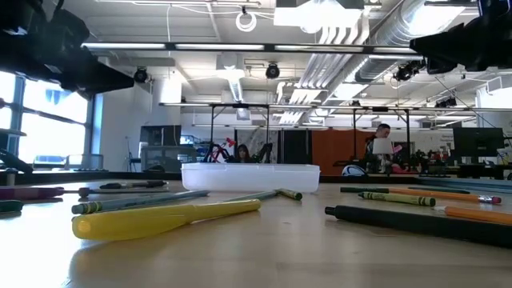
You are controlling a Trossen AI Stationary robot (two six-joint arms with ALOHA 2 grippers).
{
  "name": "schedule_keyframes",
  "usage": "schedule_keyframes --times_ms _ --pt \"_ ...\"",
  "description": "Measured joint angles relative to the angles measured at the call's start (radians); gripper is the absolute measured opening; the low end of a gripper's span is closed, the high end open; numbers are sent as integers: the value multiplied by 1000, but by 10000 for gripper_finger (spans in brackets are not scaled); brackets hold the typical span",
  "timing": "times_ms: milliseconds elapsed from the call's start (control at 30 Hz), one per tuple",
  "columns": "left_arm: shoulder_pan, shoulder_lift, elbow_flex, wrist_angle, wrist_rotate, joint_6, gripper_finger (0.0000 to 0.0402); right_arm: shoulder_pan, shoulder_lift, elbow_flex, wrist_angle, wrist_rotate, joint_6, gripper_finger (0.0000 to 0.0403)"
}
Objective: Pick & place school supplies into a supply box
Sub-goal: Put the top right dark green crayon into the black supply box
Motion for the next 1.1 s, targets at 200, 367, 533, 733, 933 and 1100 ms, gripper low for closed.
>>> schedule_keyframes --times_ms 200,367,533,733,933,1100 --pt "0 0 0 -5 -17 -2 85 0 0 0 129 -33 -190 0" --pt "0 0 0 -5 -56 -3 85 0 0 0 228 -123 -202 0" --pt "0 0 0 -5 -92 -1 85 0 0 0 300 -155 -250 0" --pt "0 0 0 -5 -181 -50 85 -19 1 0 396 30 -323 1" --pt "0 0 0 13 -245 -29 85 -78 40 0 333 313 -167 41" --pt "0 0 0 141 -339 83 85 -137 107 0 242 505 -41 109"
